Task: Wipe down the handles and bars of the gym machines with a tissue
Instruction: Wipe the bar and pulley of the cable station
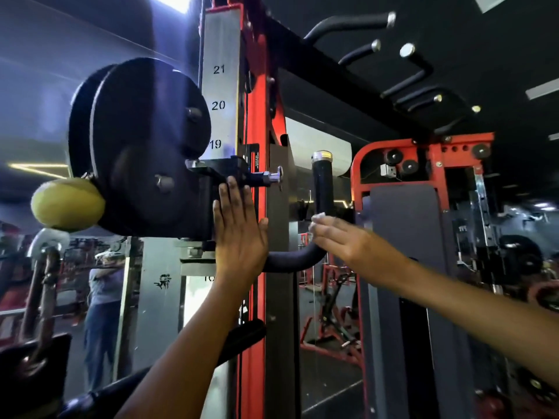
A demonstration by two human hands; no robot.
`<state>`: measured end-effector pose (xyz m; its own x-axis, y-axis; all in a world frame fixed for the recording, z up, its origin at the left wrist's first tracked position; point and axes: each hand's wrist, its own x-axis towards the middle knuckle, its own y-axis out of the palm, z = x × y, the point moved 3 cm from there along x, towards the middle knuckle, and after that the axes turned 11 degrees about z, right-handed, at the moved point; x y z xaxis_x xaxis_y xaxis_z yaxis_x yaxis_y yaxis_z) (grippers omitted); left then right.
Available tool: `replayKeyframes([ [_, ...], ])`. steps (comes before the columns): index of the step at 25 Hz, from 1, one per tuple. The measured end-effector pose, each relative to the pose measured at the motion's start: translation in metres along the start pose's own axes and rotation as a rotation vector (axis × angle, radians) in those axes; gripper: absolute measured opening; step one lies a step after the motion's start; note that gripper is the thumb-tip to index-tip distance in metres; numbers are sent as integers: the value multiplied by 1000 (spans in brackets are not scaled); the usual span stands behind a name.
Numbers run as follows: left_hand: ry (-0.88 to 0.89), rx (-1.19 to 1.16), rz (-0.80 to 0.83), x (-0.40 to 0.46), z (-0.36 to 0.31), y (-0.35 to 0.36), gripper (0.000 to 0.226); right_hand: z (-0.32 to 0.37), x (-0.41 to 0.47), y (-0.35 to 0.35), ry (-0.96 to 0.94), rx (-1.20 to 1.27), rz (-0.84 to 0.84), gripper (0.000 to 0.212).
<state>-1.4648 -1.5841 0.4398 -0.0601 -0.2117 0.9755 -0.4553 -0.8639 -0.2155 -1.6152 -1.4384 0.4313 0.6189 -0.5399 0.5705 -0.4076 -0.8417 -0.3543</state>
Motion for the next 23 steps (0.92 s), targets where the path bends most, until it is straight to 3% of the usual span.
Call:
replayKeyframes([
  [2, 3, -14, 22, 0, 1, 1, 66, -14, 13, -11, -44, -33, -19, 39],
  [5, 4, -26, 25, 2, 2, 3, 64, -65, 63, -35, 236, 51, -32, 38],
  [7, 8, -34, 3, 2, 2, 3, 65, -71, 67, -31, 298, 75, 63, 40],
  [12, 5, -56, 16, 0, 2, 3, 66, 7, 9, -4, 7, -28, 57, 46],
  [13, 0, -52, 21, 0, 2, 3, 66, -3, 19, -6, -1, -36, 28, 43],
  [16, -9, -37, 41, 1, 3, 4, 64, -58, 76, -29, 204, -32, -62, 36],
  [18, -7, -32, 44, 1, 2, 3, 67, -70, 88, -26, 220, -75, 0, 40],
  [20, 1, -19, 32, 3, 2, 1, 66, -51, 64, -8, 176, -48, 81, 42],
  [23, 1, 15, -18, -1, 1, -2, 65, -5, 18, 1, -39, -33, 91, 40],
])
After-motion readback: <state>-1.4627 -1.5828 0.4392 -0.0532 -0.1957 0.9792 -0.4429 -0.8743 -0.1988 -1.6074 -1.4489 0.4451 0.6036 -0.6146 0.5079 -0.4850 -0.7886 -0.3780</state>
